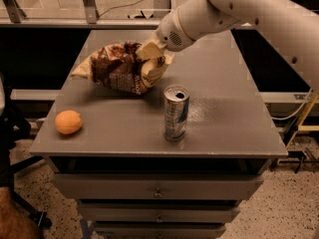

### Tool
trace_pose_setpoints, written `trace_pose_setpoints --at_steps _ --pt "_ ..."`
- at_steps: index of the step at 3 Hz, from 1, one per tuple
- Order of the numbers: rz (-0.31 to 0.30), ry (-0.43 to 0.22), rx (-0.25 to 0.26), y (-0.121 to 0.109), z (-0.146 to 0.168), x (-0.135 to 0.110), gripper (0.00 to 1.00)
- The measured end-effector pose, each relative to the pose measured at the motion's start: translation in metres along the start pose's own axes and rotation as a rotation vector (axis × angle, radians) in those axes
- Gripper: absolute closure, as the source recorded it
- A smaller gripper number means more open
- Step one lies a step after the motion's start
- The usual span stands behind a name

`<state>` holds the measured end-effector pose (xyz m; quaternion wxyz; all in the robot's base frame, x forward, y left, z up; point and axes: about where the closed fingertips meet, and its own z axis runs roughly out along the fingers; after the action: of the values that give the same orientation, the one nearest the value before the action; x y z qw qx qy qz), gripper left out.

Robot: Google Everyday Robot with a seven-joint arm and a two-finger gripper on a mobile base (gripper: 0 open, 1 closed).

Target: Move brown chip bag near redbull can

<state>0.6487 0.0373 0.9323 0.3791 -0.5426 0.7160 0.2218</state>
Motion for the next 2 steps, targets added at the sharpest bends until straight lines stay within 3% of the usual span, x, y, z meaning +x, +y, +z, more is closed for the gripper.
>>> trace_pose_setpoints --at_steps 2 --pt "0.0 0.043 -0.035 0.02 -0.041 0.03 1.0"
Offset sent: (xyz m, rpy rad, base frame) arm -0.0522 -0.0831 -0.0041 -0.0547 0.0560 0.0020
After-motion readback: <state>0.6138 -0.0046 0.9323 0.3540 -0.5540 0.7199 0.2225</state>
